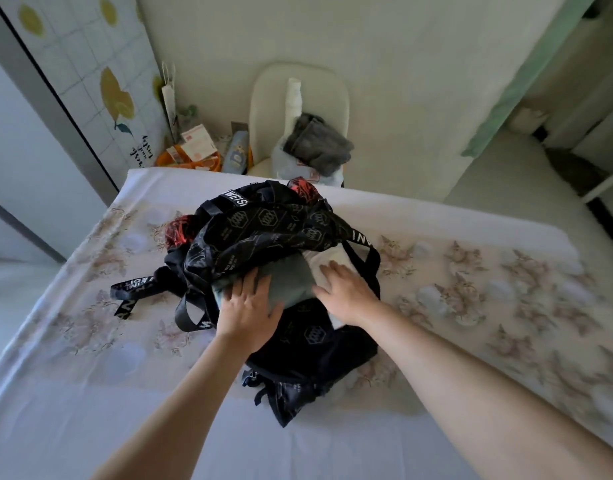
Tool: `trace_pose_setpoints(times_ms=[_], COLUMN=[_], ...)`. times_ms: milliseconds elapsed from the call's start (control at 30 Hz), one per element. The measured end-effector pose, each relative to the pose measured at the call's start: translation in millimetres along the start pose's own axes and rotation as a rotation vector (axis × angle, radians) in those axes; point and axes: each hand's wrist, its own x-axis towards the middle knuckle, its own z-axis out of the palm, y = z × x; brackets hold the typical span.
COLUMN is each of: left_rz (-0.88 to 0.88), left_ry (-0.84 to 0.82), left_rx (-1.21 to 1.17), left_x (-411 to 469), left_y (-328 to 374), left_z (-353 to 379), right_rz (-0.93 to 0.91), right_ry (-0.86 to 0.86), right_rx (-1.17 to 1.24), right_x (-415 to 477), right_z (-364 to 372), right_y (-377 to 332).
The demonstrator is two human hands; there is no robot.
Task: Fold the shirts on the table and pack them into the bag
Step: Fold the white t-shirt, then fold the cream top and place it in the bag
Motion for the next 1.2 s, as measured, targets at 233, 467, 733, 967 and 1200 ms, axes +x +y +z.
trace_pose_setpoints(times_ms=[233, 467, 733, 967, 1200], left_rz=[0.241, 0.478, 0.698, 1.072, 1.335], left_ry=[-0.048, -0.212, -0.478, -0.691, -0.917], left_rx=[-0.199, -0.26, -0.327, -0.168, -0.072], left_x=[22.0, 12.3, -65.9, -176.1, -298.3], left_y=[139.6, 381.0, 715.9, 945.4, 1067.2], left_z=[-35.3, 10.0, 109.6, 175.0, 234.2], right_rz=[-0.112, 0.183, 0.641, 1.049, 1.587], right_ry=[0.413, 0.471, 0.348, 0.436, 0.31], right_rx=[0.001, 0.033, 0.102, 0.187, 0.292], right_x=[-86.6, -238.4, -463.3, -661.3, -811.0], right_z=[-52.8, -79.8, -67.6, -41.4, 32.4], right_y=[87.4, 317.8, 589.4, 727.2, 762.3])
